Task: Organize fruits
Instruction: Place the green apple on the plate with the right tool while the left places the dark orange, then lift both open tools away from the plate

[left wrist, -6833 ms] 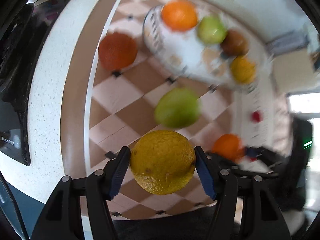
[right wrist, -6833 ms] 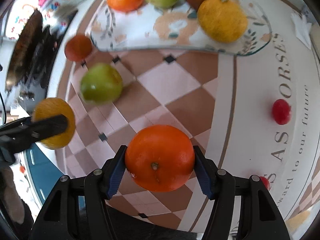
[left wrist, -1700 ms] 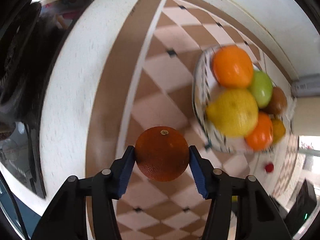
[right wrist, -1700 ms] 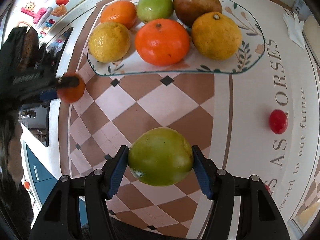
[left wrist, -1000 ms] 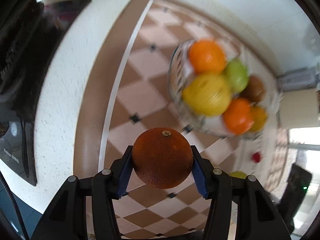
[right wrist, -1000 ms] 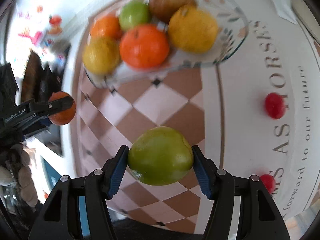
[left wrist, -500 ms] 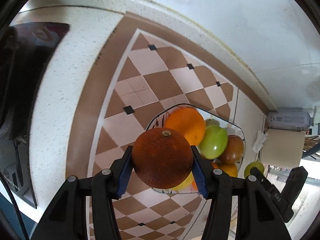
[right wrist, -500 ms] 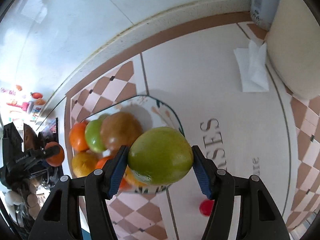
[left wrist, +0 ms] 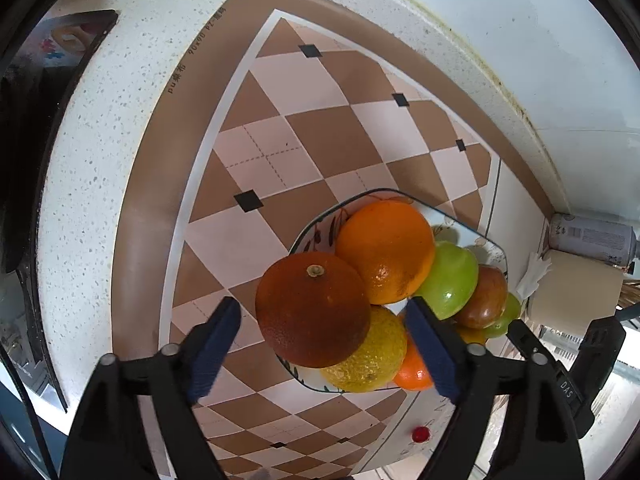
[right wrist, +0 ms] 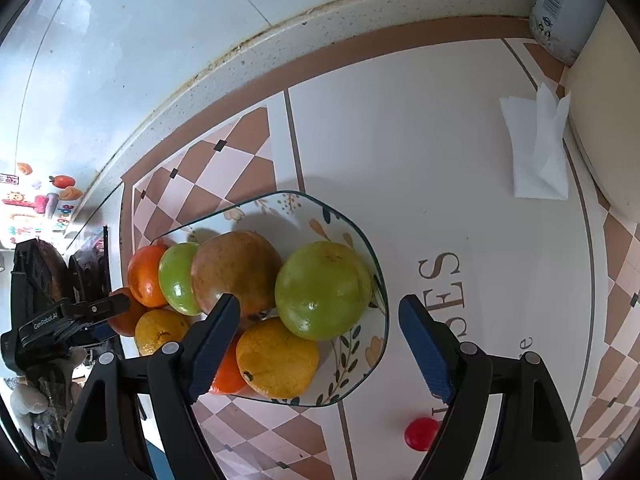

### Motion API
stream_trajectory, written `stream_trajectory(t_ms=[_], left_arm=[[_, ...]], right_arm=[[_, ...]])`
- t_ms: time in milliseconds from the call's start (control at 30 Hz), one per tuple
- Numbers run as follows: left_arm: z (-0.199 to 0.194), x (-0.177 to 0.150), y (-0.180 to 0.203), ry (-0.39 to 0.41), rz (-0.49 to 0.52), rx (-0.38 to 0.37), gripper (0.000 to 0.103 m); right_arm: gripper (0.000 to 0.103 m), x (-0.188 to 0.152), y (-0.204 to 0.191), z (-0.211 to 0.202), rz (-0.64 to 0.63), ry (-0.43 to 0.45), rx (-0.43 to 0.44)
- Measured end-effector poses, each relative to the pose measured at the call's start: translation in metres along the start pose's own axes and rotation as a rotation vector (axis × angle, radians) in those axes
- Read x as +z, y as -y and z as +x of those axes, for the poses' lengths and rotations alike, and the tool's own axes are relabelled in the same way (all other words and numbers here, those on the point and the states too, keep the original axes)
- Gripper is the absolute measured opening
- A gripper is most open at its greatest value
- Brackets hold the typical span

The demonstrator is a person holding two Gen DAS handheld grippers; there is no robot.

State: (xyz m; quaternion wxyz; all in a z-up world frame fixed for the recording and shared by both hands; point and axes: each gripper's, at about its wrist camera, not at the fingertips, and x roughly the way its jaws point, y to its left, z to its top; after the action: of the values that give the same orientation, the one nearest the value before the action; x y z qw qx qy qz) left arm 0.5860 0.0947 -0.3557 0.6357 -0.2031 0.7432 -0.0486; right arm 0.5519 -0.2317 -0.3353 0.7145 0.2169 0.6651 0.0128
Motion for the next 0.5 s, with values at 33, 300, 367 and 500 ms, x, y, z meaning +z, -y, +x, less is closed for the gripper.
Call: stream_trajectory(t_ms=[33,300,367,500], left_arm=[[0.000,0.000,0.001,-0.003,0.004,0.004,0.085],[-0.027,-0.021,0.019,0.133,0.122,0.199,0.085],[-0.036,-0.037,0.026,0.188,0.169,0.270,0.085],[-0.044,-0.074,0.034,0.251,0.227,0.318,0.085]], right_arm=[[0.085,0.000,-0.001,-0.001,-0.005,0.000,-0.002],[0.093,-0.019,-0.019,-0.026,-0.083,0.070,-0.118],[0.093,-0.031,-0.027,-0.034,-0.115,0.093,-0.153],[0.093,-0.057,-0.038,-0.046,-0.164,0.125,-0.204]])
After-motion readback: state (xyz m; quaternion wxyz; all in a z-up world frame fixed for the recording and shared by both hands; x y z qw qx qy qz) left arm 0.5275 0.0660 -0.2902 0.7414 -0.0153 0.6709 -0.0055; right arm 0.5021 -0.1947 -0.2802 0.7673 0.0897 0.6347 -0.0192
